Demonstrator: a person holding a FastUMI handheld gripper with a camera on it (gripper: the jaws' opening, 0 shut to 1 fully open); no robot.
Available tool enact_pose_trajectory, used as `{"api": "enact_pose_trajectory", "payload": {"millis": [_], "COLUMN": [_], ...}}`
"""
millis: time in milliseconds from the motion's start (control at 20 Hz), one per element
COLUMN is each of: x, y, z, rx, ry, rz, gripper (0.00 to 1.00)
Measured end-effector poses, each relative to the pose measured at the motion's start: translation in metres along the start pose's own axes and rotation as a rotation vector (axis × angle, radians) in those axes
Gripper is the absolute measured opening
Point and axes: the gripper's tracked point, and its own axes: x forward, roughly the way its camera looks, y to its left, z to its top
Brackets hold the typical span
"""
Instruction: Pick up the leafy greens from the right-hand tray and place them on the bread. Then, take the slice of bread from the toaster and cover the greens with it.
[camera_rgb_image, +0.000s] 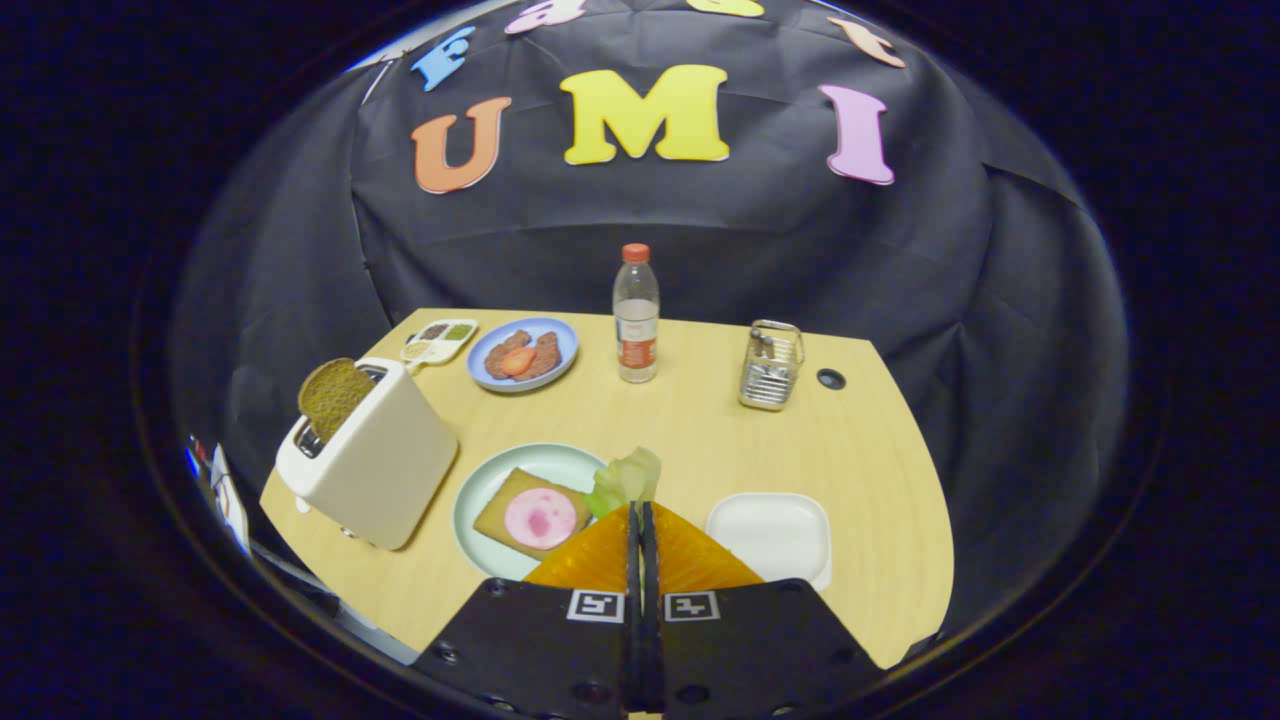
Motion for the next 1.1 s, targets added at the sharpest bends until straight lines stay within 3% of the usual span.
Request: {"api": "enact_pose_trajectory", "payload": {"millis": [300, 650, 950, 1100], "x": [0.002, 0.04, 0.1, 0.117], "y": [0.088, 0.164, 0.127, 0.108], "z": [0.005, 0.001, -0.003, -0.011], "rx": [-0.011, 0.062, 0.025, 0.023], "ry": [0.028, 0.112, 0.135, 0.168], "rz": [0.091, 0.194, 0.037, -0.004], "gripper": [0.0, 0.0, 0.0, 0.0]}}
